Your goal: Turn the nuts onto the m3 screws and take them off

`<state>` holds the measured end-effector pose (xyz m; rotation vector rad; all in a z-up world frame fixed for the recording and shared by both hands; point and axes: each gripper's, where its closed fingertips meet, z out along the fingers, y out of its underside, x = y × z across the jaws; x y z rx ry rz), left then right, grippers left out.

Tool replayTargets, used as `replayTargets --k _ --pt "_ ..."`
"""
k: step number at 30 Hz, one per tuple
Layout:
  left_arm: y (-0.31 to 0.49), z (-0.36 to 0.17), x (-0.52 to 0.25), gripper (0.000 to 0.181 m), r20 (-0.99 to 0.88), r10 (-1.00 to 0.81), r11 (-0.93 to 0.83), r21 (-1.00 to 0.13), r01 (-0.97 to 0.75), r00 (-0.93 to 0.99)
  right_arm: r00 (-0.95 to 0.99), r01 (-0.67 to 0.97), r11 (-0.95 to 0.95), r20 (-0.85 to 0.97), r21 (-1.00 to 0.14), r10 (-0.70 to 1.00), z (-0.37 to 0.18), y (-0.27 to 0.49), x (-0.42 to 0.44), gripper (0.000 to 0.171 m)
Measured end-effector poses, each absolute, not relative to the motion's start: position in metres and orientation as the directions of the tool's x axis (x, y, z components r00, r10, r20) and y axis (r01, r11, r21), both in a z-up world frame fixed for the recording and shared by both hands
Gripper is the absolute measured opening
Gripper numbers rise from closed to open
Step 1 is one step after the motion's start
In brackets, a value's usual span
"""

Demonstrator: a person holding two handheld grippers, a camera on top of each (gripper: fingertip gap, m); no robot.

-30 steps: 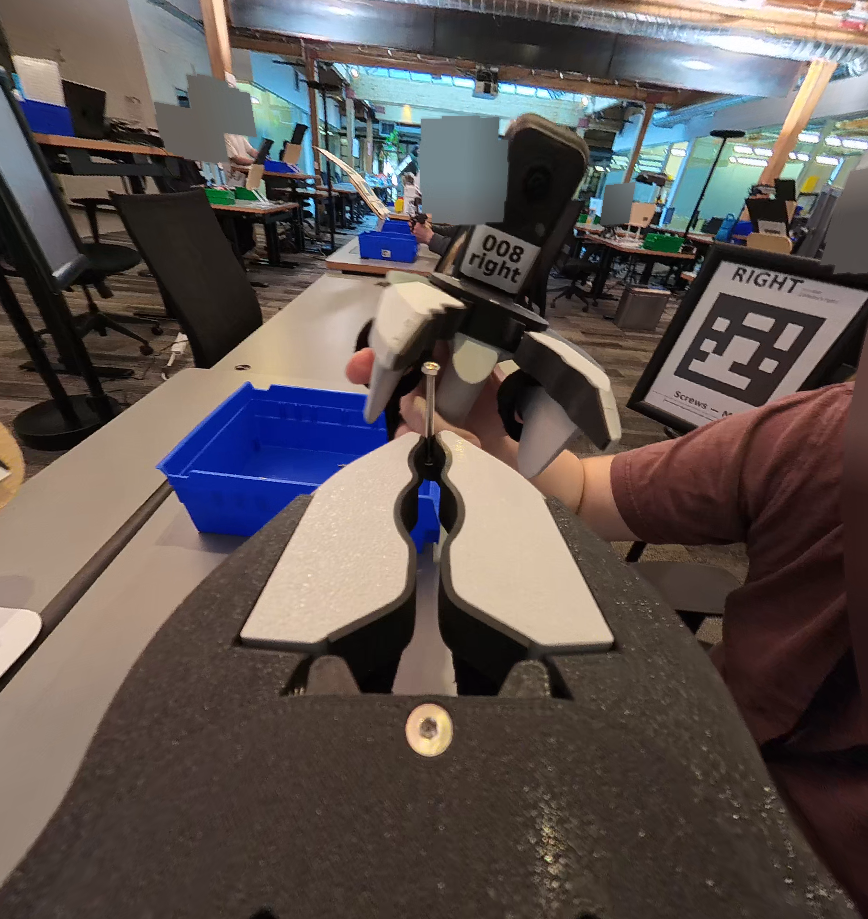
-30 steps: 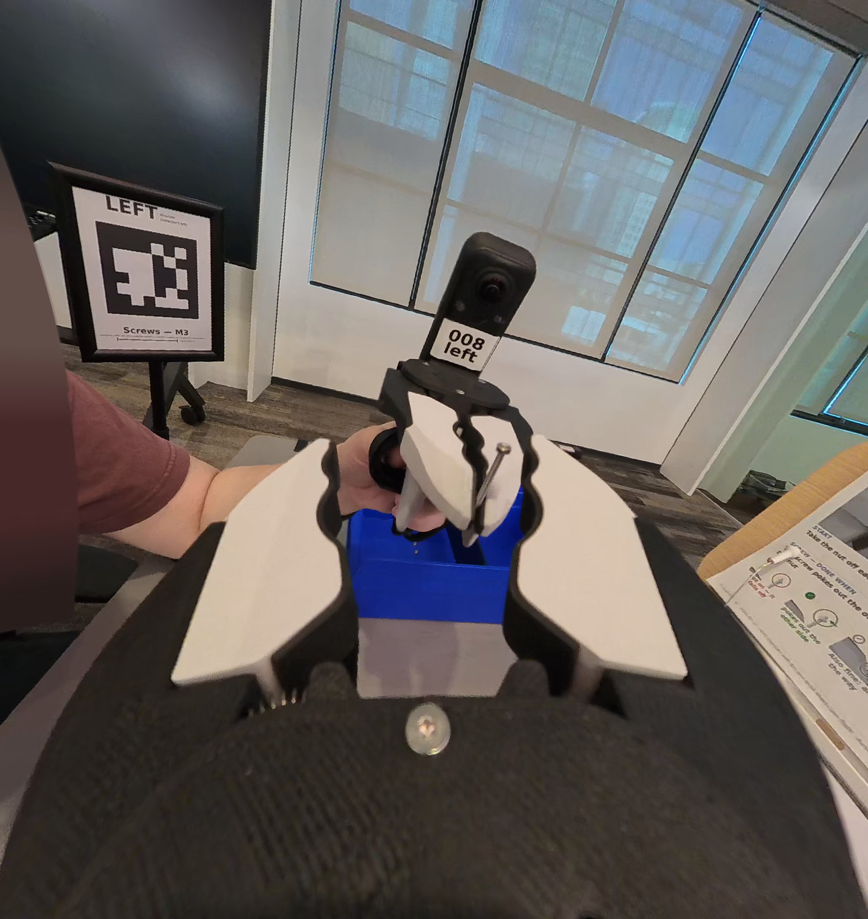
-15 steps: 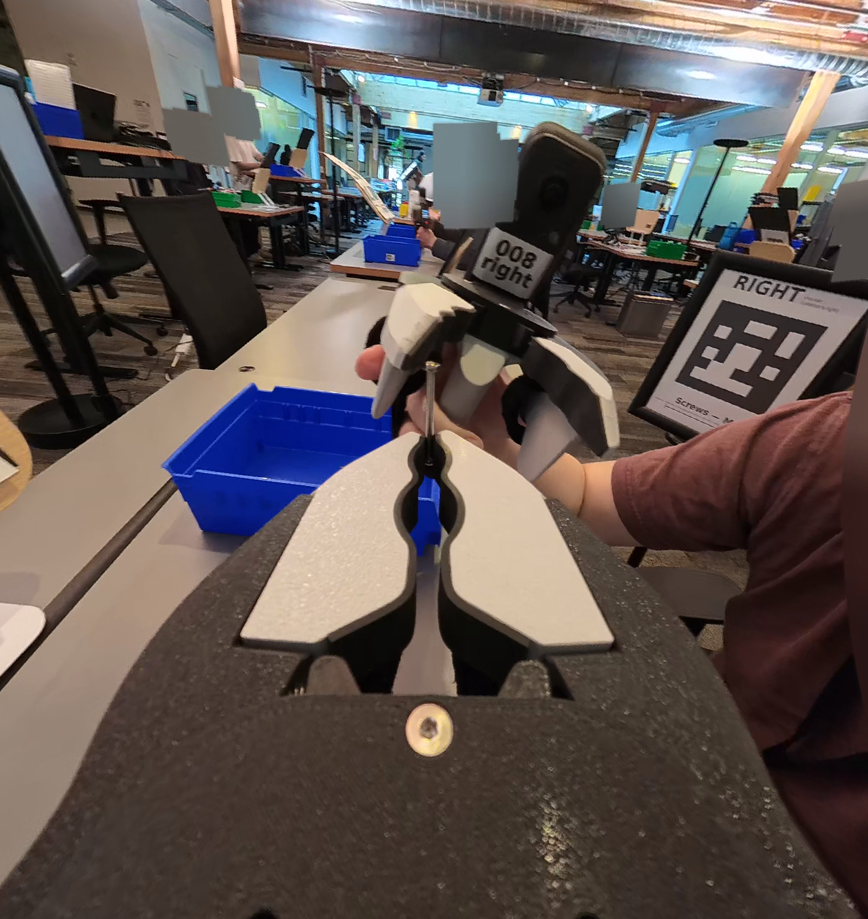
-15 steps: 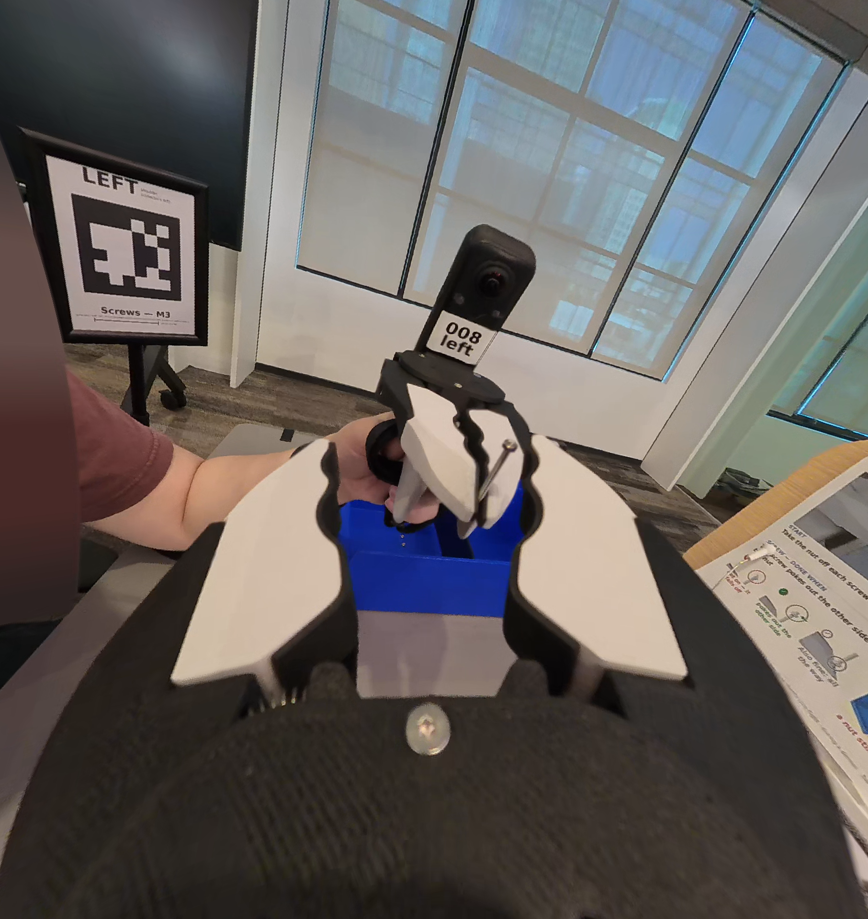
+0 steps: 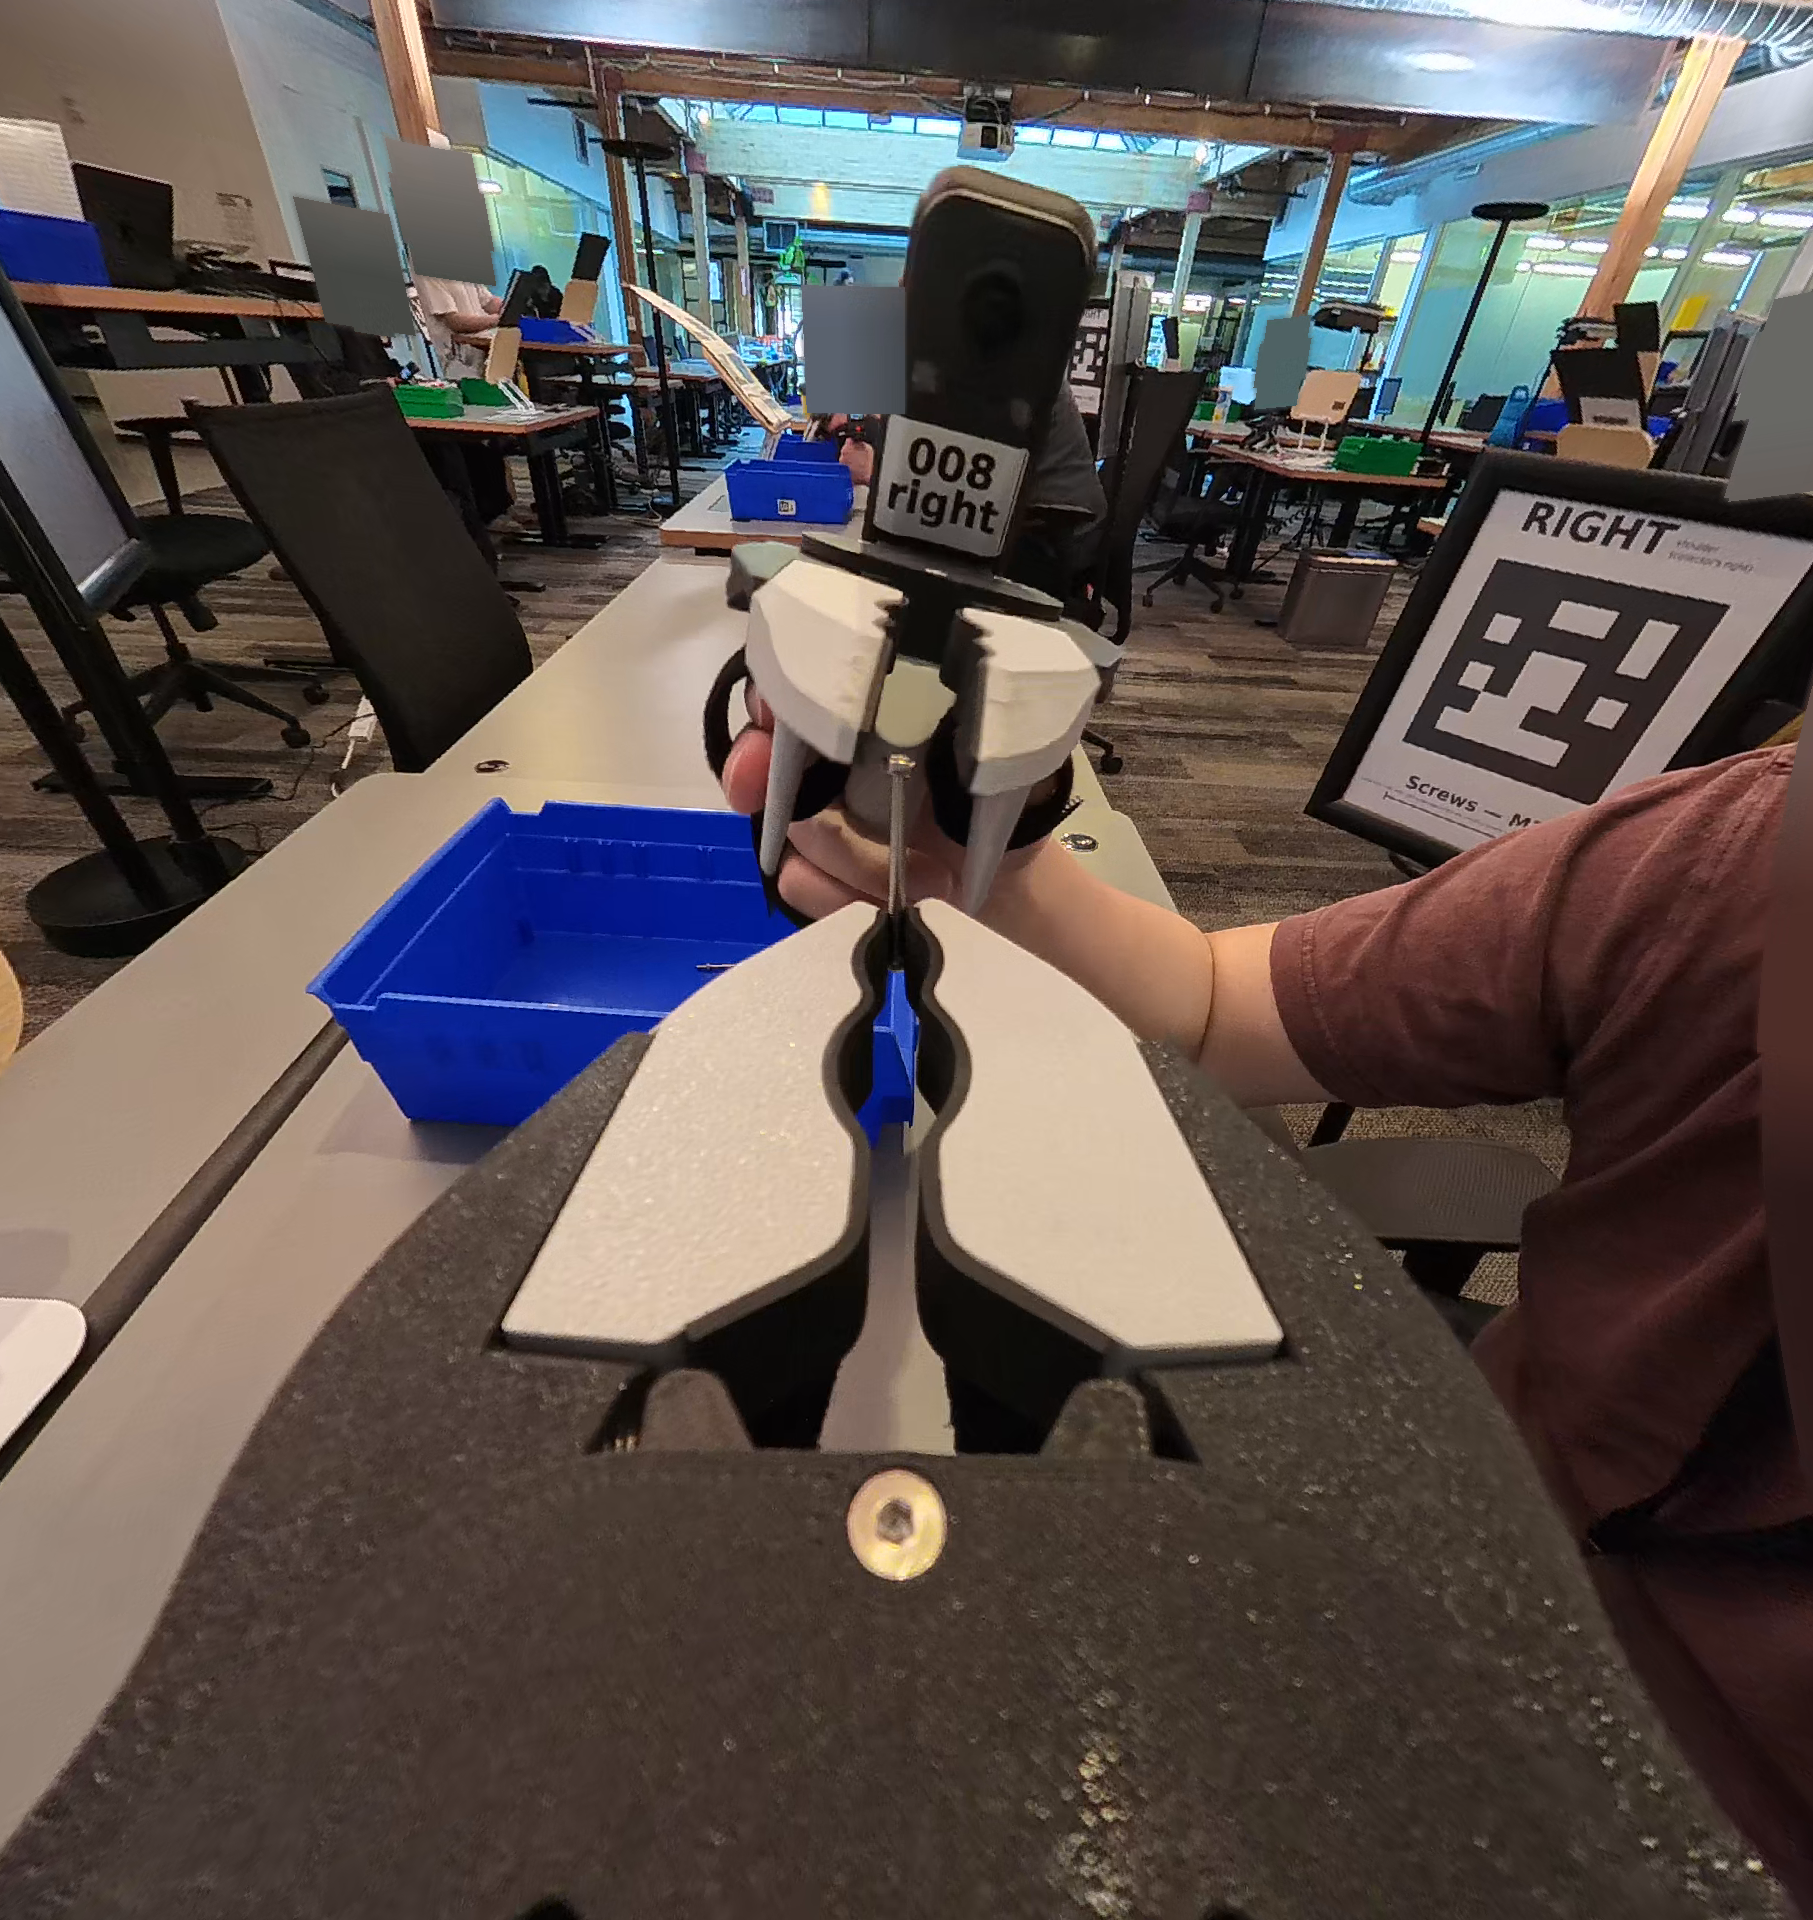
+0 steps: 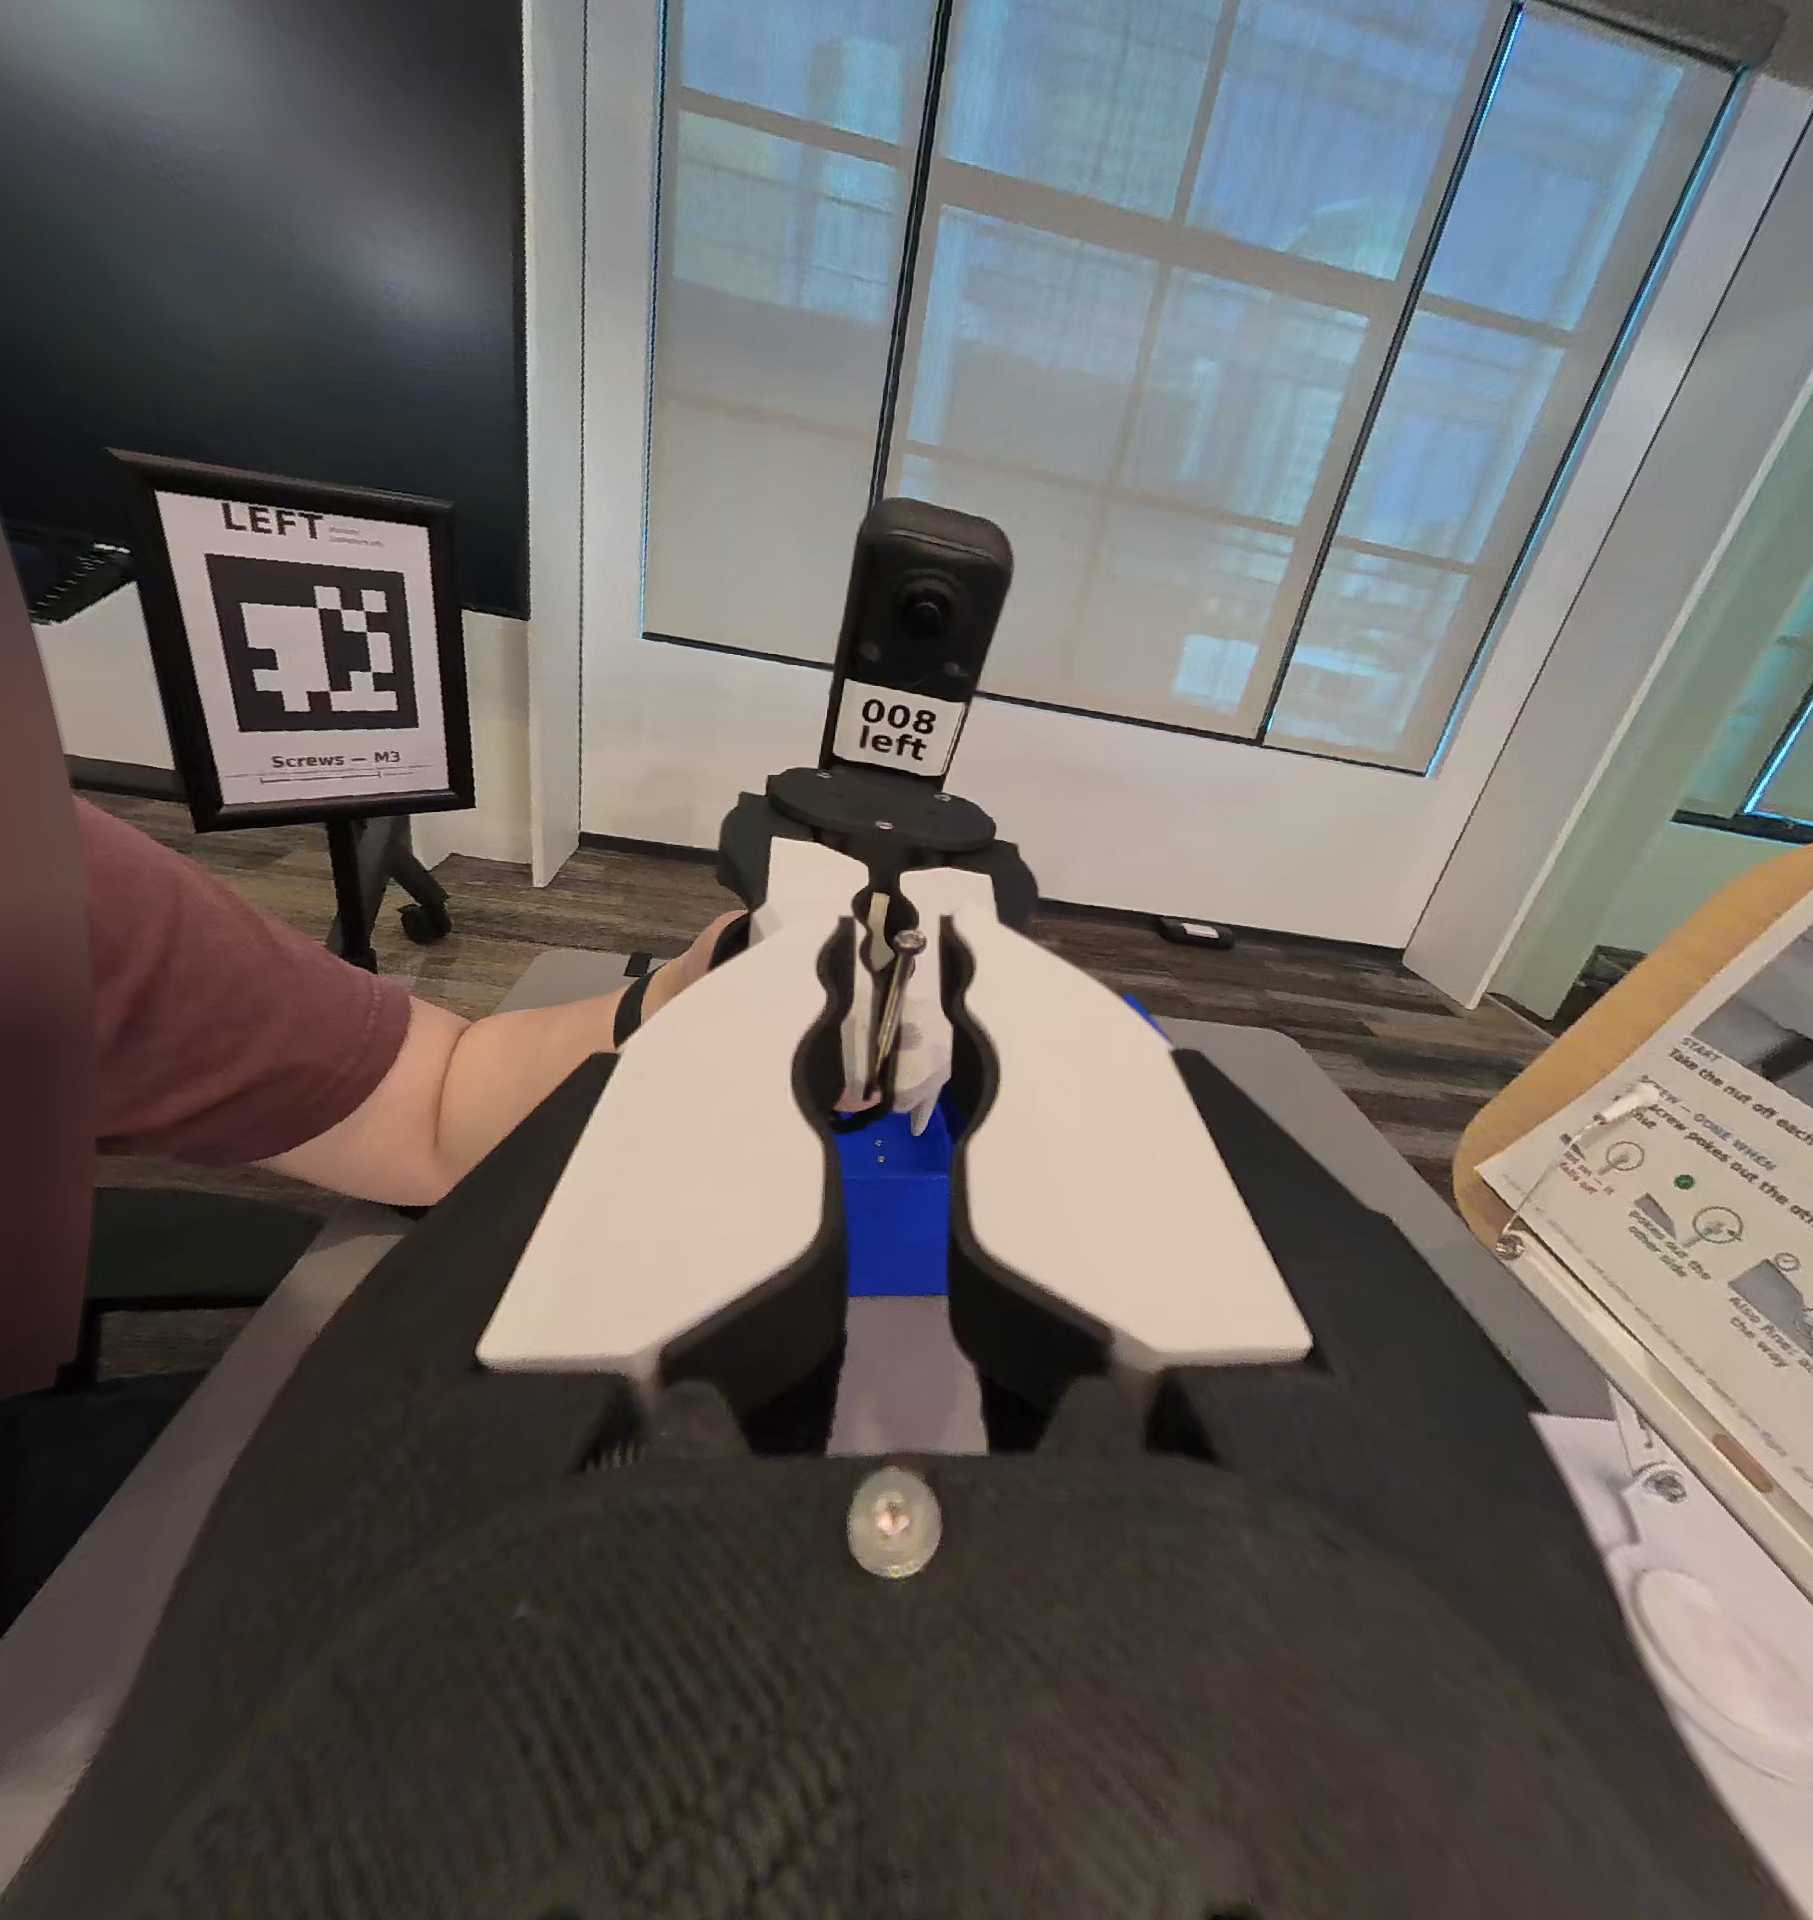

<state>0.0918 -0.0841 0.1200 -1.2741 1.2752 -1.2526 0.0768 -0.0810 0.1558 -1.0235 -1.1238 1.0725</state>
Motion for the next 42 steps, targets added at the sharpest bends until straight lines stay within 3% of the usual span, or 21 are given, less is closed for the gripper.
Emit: replayTargets --k 10,19,28,33,42 --pt "-0.088 0.118 0.093 0.002 0.055 -0.995 -0.048 -0.995 -0.086 -0.078 0.045 -0.122 0.139 0.134 -0.983 0.990 0.151 -0.083 0.077 0.007" --pt "-0.143 0.103 0.101 0.002 0.102 -0.922 -0.031 -0.981 -0.190 -0.373 -0.418 -0.087 -0.032 0.007 -0.996 0.908 0.137 -0.135 0.085 0.006" --pt "-0.175 0.100 0.103 0.002 0.148 -0.821 -0.050 -0.981 -0.189 -0.551 -0.654 -0.080 -0.105 -0.027 -0.991 0.756 0.134 -0.169 0.092 0.006" --pt "-0.167 0.101 0.105 0.002 0.131 -0.849 -0.043 -0.983 -0.180 -0.512 -0.621 -0.099 -0.118 -0.031 -0.988 0.783 0.135 -0.161 0.089 0.006" --pt "-0.121 0.103 0.099 0.002 0.082 -0.964 -0.031 -0.980 -0.198 -0.254 -0.302 -0.088 -0.029 -0.001 -0.996 0.953 0.138 -0.117 0.078 0.006"
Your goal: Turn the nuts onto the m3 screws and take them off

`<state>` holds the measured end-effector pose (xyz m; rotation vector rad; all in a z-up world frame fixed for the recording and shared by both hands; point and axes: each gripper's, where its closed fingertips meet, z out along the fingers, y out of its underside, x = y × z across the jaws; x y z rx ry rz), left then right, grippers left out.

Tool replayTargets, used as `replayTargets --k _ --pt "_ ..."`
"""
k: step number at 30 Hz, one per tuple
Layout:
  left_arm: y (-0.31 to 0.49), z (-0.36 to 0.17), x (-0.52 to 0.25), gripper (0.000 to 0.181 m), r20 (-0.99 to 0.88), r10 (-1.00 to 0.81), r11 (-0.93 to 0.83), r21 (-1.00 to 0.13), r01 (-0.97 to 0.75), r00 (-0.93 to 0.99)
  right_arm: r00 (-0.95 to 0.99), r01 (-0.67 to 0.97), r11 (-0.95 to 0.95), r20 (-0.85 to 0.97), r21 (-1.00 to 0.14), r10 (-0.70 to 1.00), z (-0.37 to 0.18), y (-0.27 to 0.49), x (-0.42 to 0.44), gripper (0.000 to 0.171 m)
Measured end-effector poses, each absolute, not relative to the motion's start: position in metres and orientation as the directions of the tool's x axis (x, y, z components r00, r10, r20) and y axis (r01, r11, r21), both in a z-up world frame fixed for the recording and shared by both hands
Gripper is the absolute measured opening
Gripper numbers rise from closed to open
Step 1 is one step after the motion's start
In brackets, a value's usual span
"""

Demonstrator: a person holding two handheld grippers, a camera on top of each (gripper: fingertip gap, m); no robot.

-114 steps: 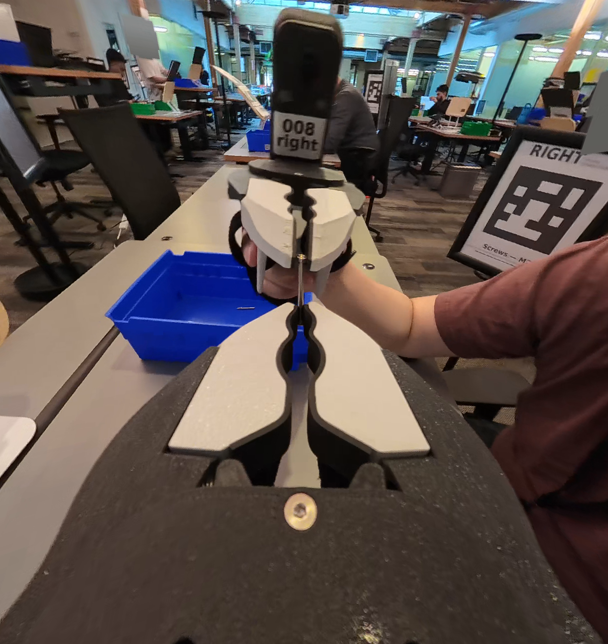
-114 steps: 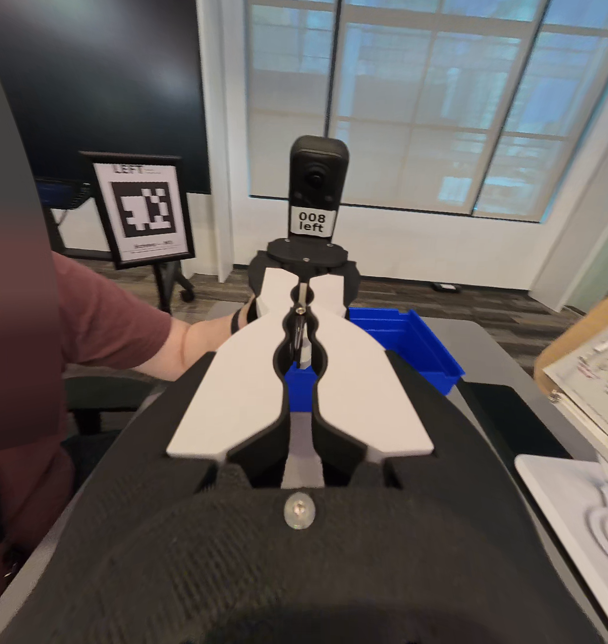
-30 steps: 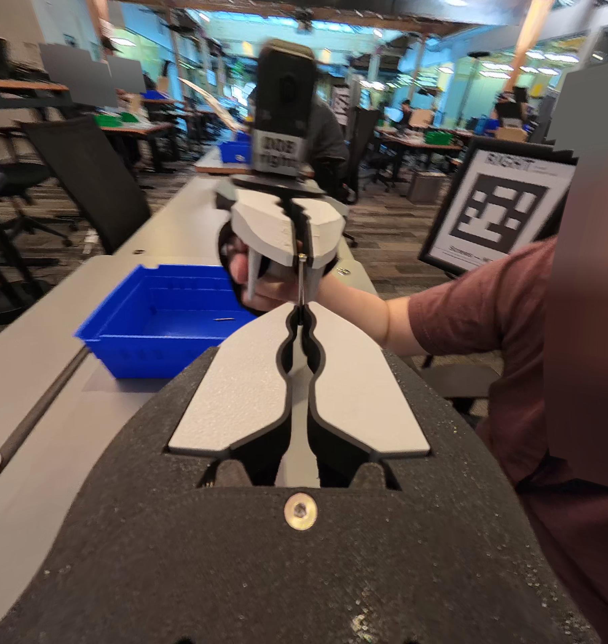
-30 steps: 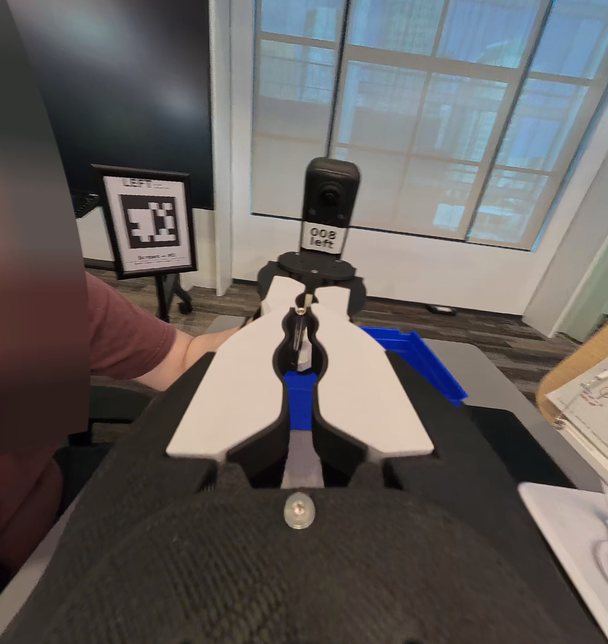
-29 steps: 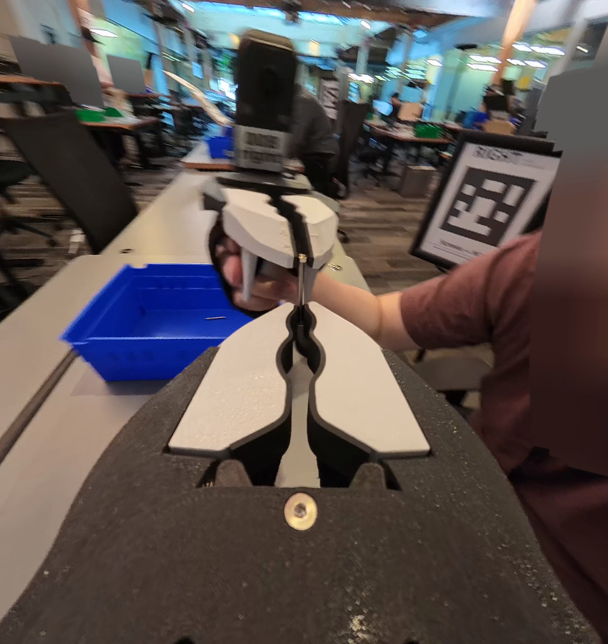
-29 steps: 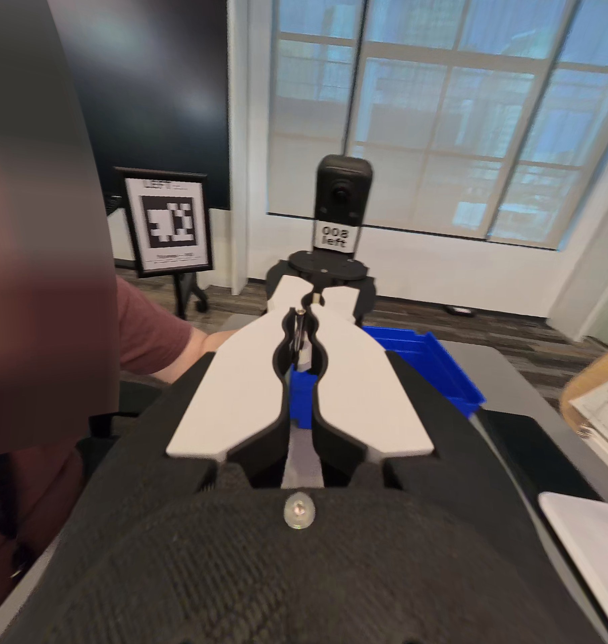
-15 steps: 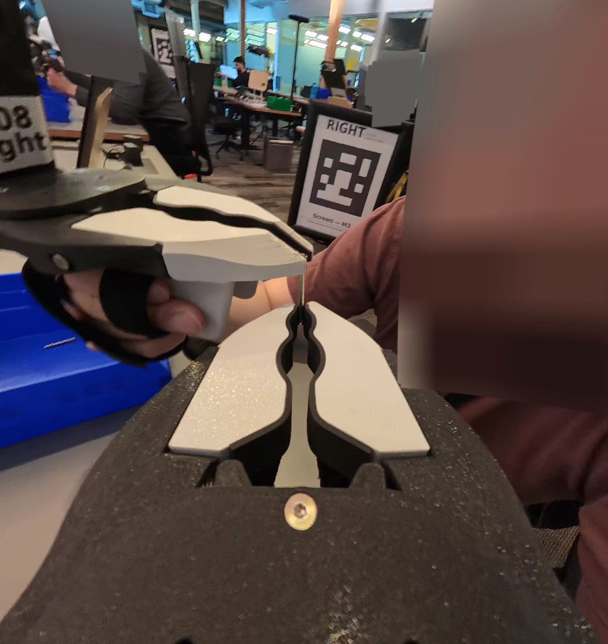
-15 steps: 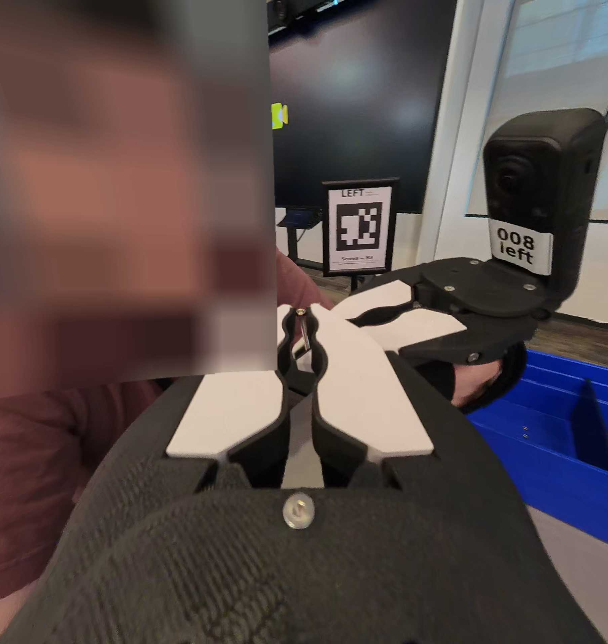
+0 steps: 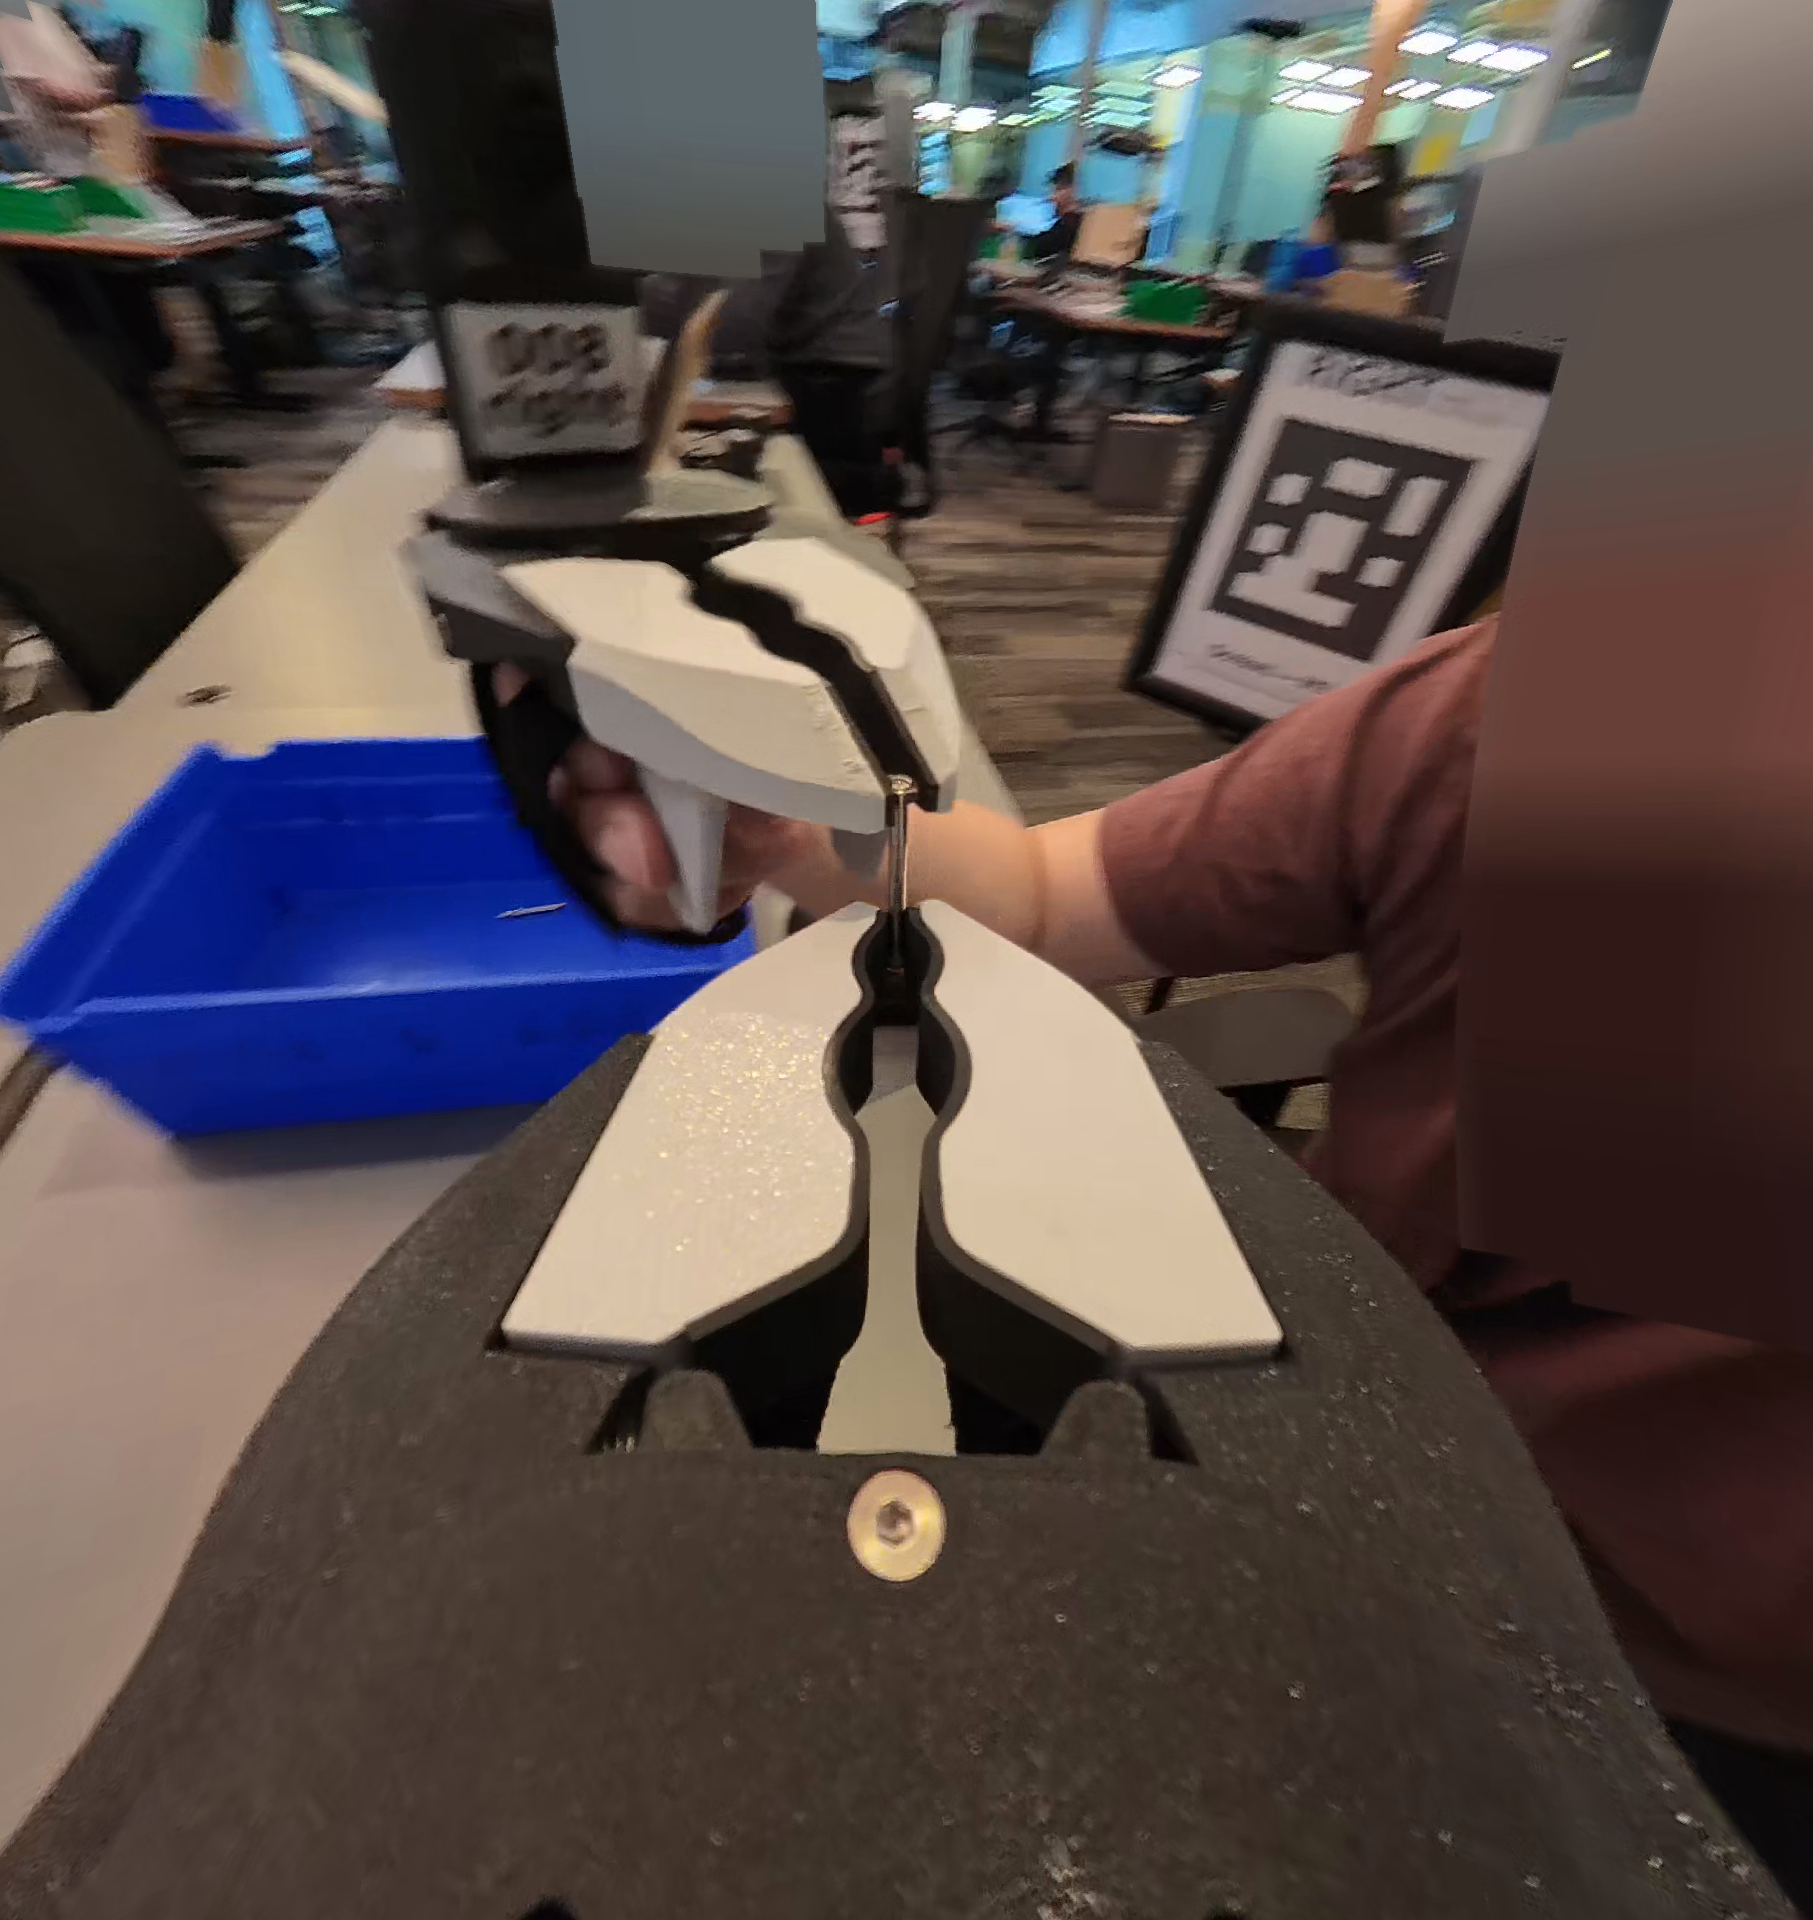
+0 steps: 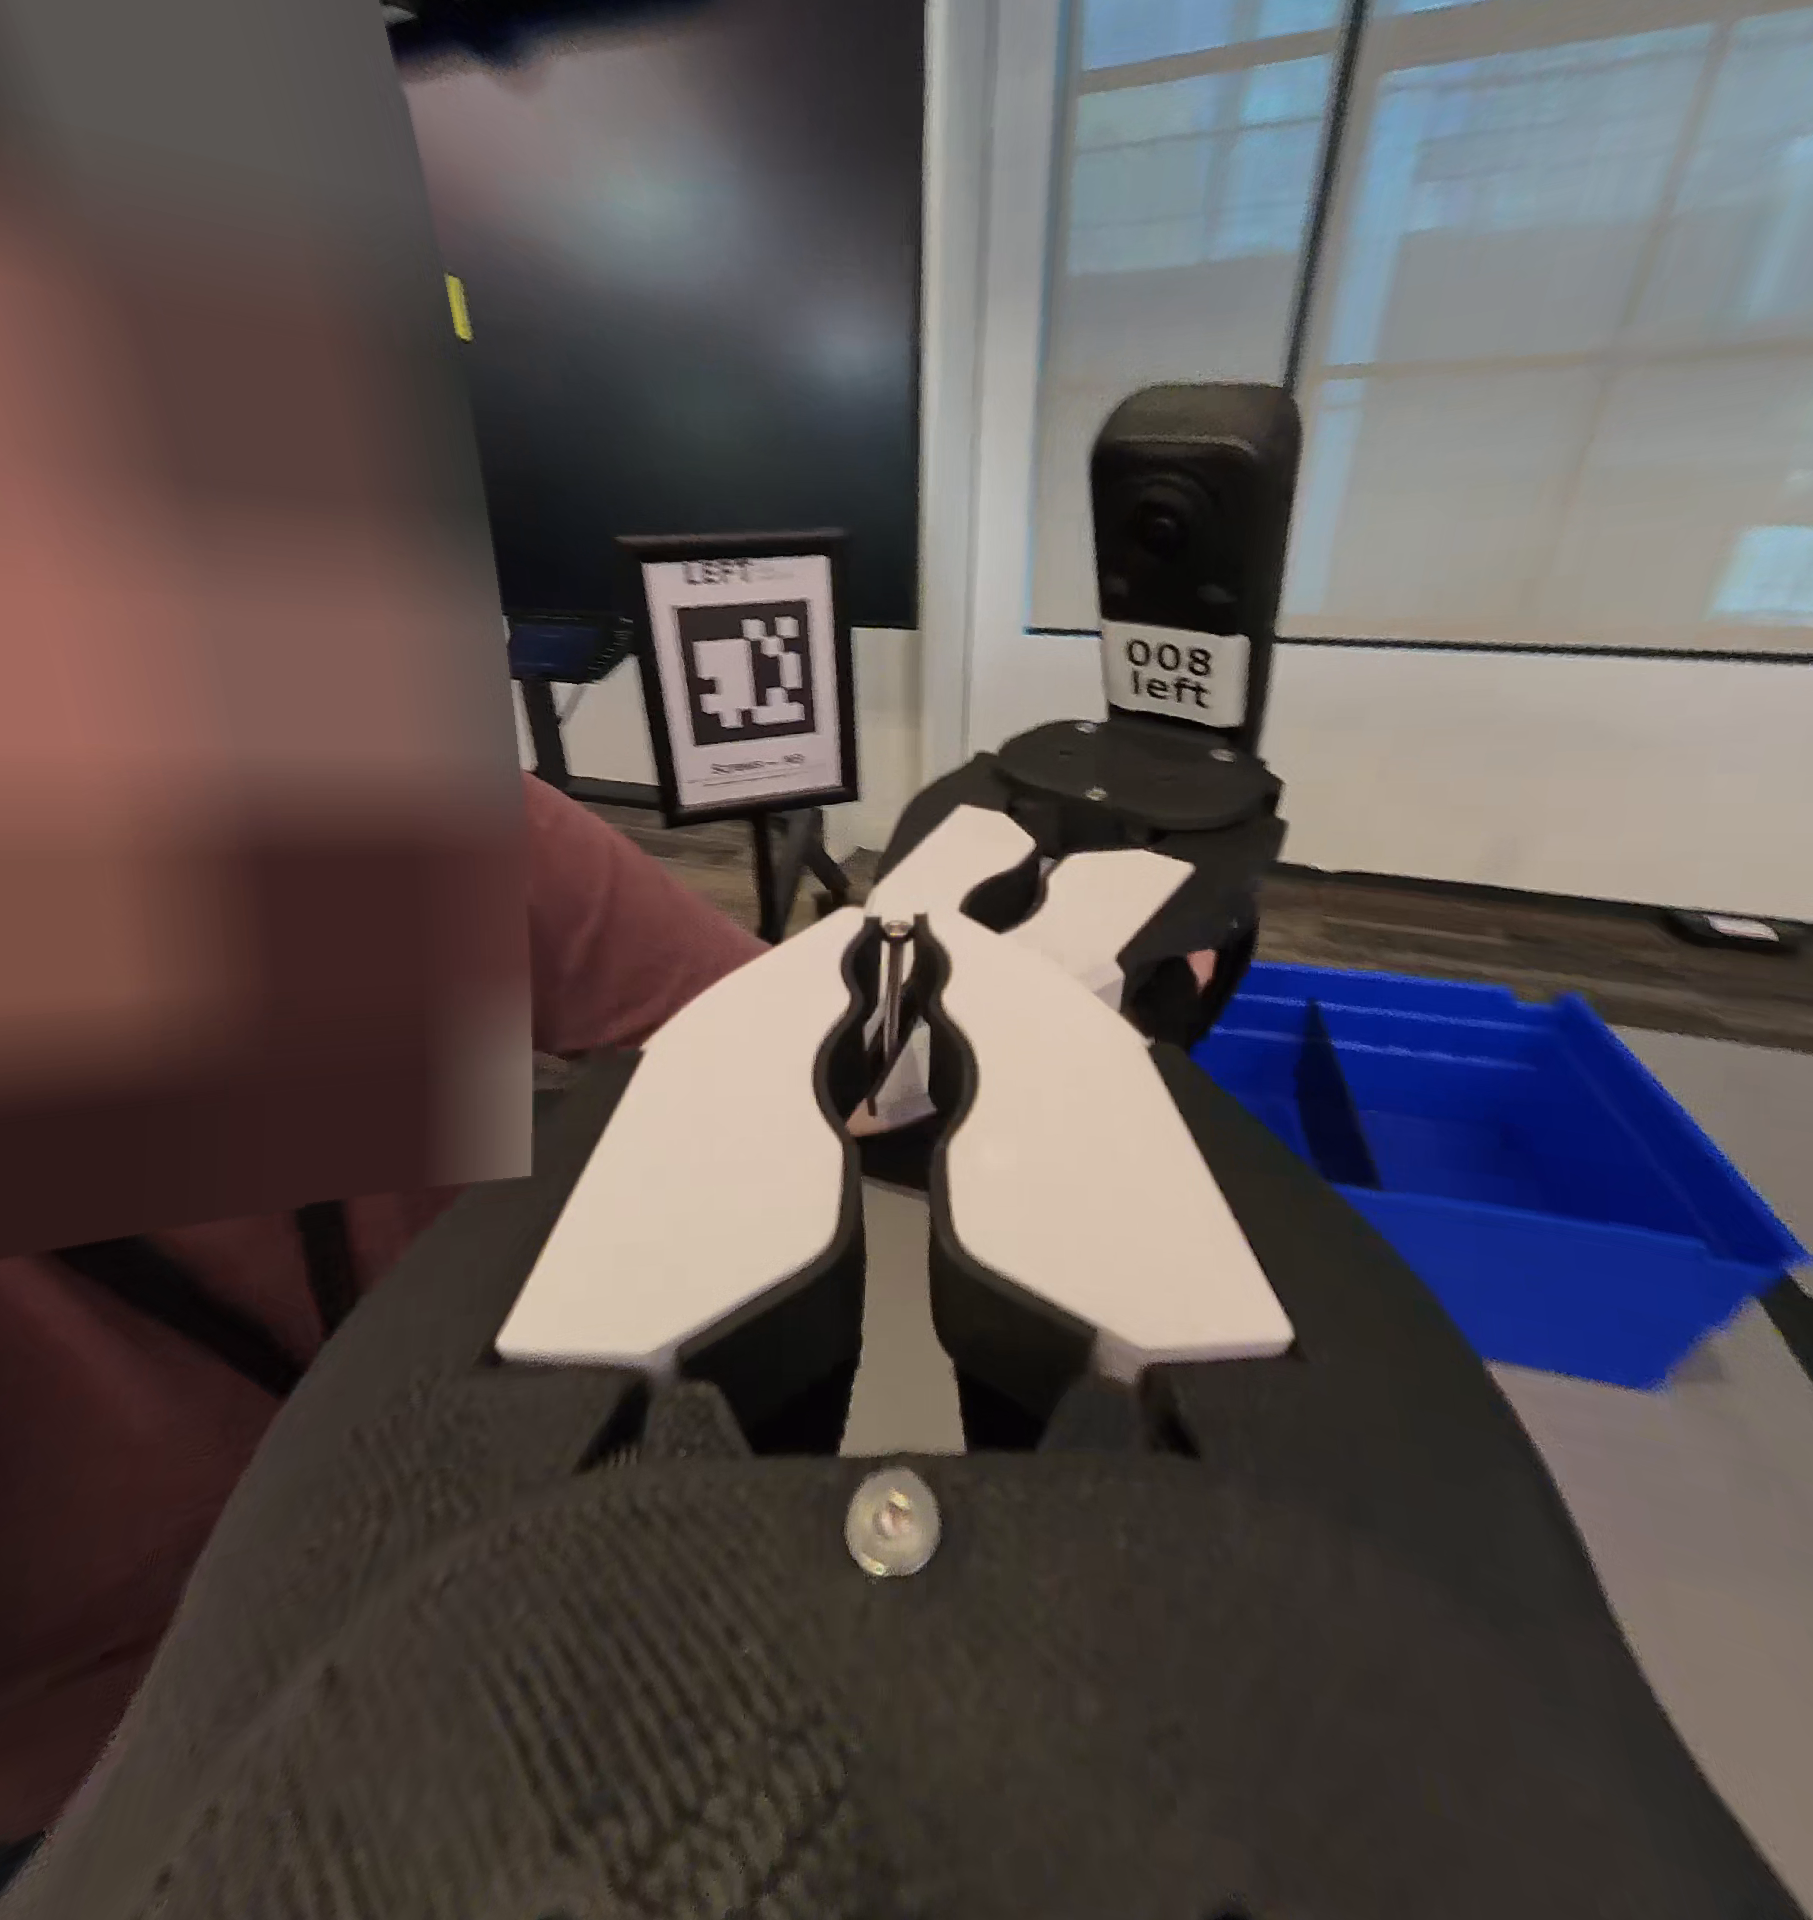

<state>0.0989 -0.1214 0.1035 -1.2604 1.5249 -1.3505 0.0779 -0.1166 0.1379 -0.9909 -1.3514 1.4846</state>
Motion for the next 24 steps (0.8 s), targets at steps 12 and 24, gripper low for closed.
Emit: replayTargets --k 12,24 --pt "-0.053 0.099 0.089 0.002 0.086 -0.983 -0.118 -0.973 -0.198 0.163 0.271 0.006 0.001 0.003 -1.000 0.963 0.132 -0.046 0.072 0.006" --pt "-0.066 0.116 0.086 0.002 0.088 -0.993 -0.097 -0.988 -0.118 0.082 0.193 -0.120 0.078 0.054 -0.990 0.980 0.151 -0.058 0.078 0.029"
